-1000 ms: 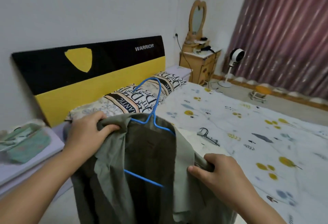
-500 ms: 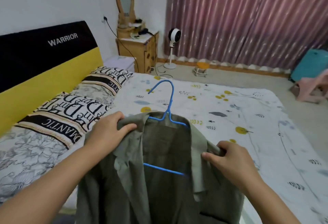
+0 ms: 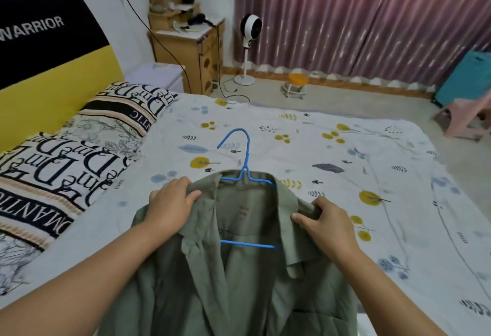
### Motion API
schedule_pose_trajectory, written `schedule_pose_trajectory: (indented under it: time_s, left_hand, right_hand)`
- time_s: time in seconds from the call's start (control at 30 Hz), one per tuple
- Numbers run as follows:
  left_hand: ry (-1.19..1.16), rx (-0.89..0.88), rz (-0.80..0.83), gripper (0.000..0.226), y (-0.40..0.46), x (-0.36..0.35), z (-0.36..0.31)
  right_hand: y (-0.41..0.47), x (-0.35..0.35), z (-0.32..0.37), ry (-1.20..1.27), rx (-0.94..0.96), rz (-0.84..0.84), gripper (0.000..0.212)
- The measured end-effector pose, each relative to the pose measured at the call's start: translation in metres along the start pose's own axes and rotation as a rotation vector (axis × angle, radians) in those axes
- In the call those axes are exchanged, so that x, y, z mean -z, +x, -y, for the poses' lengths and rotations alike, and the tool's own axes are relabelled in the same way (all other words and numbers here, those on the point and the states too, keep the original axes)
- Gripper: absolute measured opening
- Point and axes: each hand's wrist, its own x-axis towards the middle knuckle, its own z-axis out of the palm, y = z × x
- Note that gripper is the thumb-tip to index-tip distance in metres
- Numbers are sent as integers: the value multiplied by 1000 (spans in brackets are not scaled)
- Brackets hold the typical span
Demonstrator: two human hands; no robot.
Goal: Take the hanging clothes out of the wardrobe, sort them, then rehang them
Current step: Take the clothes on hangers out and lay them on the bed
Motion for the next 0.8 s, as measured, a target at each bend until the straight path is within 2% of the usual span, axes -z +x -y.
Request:
schedule_pose_trajectory:
  time_s: [0.2, 0.37, 0.5, 0.57, 0.63, 0.67, 0.73, 0.8]
  left_hand:
    - [204, 113, 94, 23, 55, -91, 19]
    - [225, 133, 133, 24, 76, -164, 37]
    - [120, 206, 143, 32, 74, -209, 43]
    - [113, 145, 135, 39, 60, -228, 49]
    - [191, 63, 125, 34, 40, -244, 55]
    - [209, 37, 148, 28, 30, -249, 58]
    - [256, -3, 320, 40, 15, -254, 62]
    - [301, 13, 467, 52, 7, -261, 71]
  right_hand:
    - [72, -95, -49, -76, 7, 115, 36]
    - [98, -161, -84, -100, -33, 179, 46]
    - [104, -204, -105, -172, -40, 207, 50]
    - [102, -220, -112, -227, -38, 203, 48]
    - [92, -233, -114, -215, 11, 166, 40]
    - [86, -242, -117, -207, 68, 142, 35]
    - [73, -250, -117, -222, 198, 174, 23]
    - [63, -255, -111, -295, 259, 347, 27]
